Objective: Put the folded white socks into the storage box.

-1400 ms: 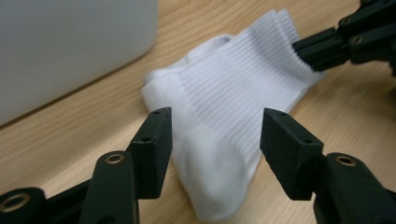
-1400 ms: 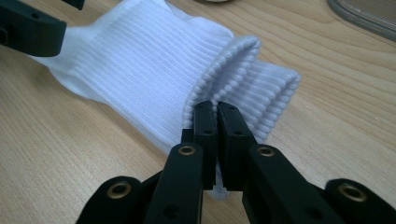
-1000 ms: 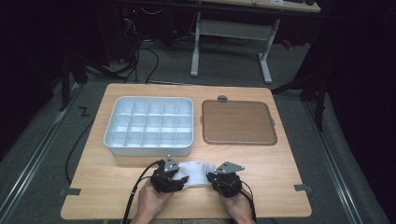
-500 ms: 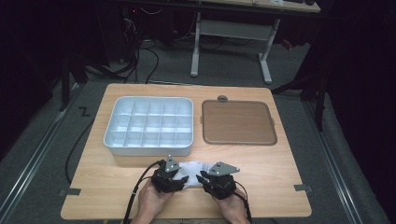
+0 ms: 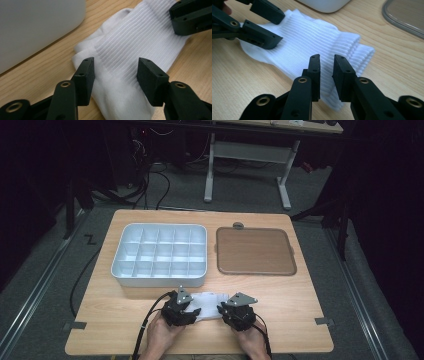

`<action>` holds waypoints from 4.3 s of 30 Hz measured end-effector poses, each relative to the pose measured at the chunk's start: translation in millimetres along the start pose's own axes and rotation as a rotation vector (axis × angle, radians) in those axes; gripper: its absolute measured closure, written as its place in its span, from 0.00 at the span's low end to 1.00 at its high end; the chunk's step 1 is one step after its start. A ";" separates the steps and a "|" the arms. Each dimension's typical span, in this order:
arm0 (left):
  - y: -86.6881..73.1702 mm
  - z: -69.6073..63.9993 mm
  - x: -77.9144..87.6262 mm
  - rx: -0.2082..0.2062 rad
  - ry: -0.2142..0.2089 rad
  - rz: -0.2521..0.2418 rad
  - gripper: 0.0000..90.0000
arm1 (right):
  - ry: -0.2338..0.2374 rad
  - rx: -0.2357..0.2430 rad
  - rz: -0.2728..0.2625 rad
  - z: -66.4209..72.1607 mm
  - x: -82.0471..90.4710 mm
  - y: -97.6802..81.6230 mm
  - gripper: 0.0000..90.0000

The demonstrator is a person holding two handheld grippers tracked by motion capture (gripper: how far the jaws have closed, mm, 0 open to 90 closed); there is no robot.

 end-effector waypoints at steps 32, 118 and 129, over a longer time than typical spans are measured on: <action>22.3 35.9 22.6 0.115 0.050 0.052 0.48 | 0.063 0.053 0.003 23.8 -12.9 10.3 0.85; 53.7 33.8 27.7 0.368 -0.142 0.117 0.95 | 0.197 0.117 0.023 56.4 -39.6 30.3 0.91; 53.1 34.1 27.8 0.365 -0.135 0.117 0.95 | 0.050 0.044 -0.008 19.7 -12.9 24.8 0.75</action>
Point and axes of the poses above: each handheld gripper's, and its own axes: x roughly backward along the jaws, y roughly out of its top, z roughly to its left, the point moved 8 cm from there along -x, roughly forward along the jaws, and after that the axes turned 15 degrees about y, right-handed, at the moved point
